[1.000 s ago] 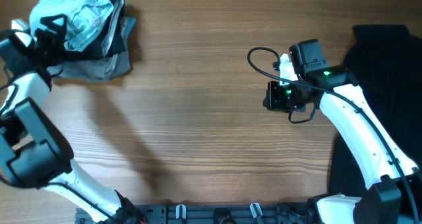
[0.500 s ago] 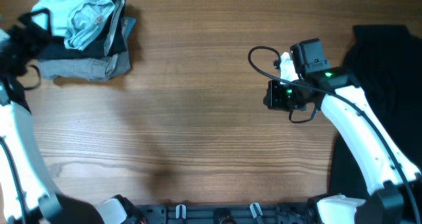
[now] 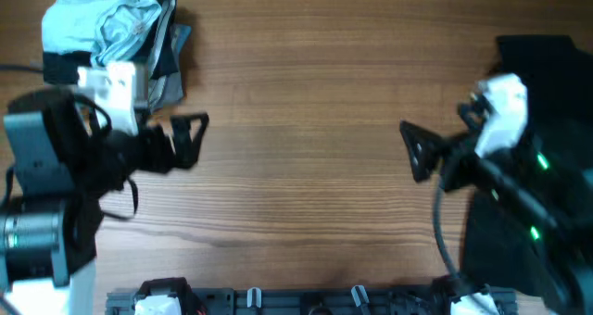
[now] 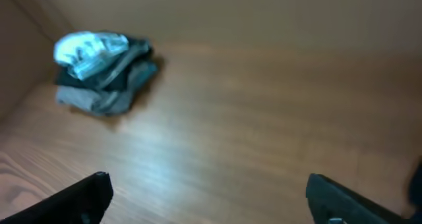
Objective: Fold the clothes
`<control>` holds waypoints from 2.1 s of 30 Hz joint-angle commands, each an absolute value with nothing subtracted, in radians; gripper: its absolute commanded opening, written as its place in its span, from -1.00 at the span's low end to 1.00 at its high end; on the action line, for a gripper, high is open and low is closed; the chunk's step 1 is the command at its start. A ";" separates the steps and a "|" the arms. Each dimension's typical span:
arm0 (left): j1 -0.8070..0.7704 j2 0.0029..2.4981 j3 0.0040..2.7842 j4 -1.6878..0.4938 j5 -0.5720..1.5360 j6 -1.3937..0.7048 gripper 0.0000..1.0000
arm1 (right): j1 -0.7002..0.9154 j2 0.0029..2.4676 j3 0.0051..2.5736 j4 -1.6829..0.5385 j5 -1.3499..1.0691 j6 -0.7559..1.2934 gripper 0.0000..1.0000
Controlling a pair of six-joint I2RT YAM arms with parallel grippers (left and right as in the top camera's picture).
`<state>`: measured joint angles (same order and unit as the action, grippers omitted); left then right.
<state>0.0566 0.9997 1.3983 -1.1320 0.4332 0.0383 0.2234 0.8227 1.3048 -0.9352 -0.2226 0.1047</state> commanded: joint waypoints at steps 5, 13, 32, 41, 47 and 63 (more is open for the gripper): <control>0.024 0.969 1.409 -1.250 0.357 0.072 1.00 | 0.223 0.707 1.309 -0.941 -0.198 0.053 0.99; 0.024 0.970 1.409 -1.247 0.357 0.072 1.00 | 0.223 0.717 1.309 -1.019 -0.224 0.056 0.99; 0.024 0.970 1.409 -1.247 0.357 0.072 1.00 | 0.221 0.563 0.843 -0.574 -0.025 0.051 1.00; 0.024 0.970 1.409 -1.247 0.357 0.072 1.00 | 0.151 0.240 0.344 -0.192 -0.131 0.055 0.99; 0.024 0.970 1.409 -1.247 0.357 0.072 1.00 | 0.151 0.041 0.174 -0.189 -0.123 0.046 0.99; 0.024 0.970 1.409 -1.247 0.357 0.072 1.00 | 0.135 0.005 0.005 0.010 -0.123 0.053 0.99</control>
